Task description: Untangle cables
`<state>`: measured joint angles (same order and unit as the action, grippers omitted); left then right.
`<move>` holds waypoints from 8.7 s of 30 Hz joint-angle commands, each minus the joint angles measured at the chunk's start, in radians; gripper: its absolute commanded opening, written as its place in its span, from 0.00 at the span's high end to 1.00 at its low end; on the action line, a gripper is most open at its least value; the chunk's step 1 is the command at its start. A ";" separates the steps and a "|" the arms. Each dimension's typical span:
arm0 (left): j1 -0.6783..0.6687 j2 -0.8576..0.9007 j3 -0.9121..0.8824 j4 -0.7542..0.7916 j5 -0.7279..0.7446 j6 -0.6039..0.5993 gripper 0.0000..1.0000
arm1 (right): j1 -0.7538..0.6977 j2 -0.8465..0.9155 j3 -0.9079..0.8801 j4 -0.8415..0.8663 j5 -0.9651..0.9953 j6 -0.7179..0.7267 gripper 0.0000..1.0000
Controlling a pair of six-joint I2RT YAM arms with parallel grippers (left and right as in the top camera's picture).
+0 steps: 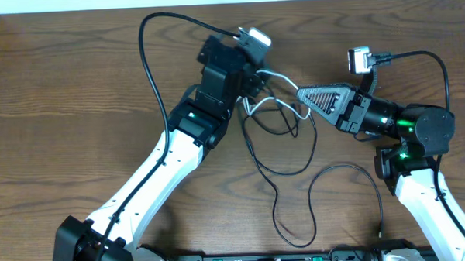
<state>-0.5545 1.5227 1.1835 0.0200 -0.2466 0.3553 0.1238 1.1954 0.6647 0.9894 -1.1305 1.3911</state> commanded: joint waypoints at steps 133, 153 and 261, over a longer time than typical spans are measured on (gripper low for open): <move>0.000 0.271 -0.002 -0.307 0.527 0.050 0.02 | -0.401 -0.011 0.006 0.325 0.381 0.318 0.99; 0.000 0.271 -0.002 -0.285 0.527 0.043 0.03 | -0.397 -0.011 0.006 -0.430 0.059 -0.233 0.99; 0.097 0.282 -0.002 -0.443 0.658 -0.219 0.01 | -0.127 -0.011 0.005 -0.800 -0.222 -1.022 0.99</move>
<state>-0.4591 1.7969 1.1835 -0.4095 0.3916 0.1455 -0.0078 1.1927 0.6655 0.1909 -1.3521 0.3851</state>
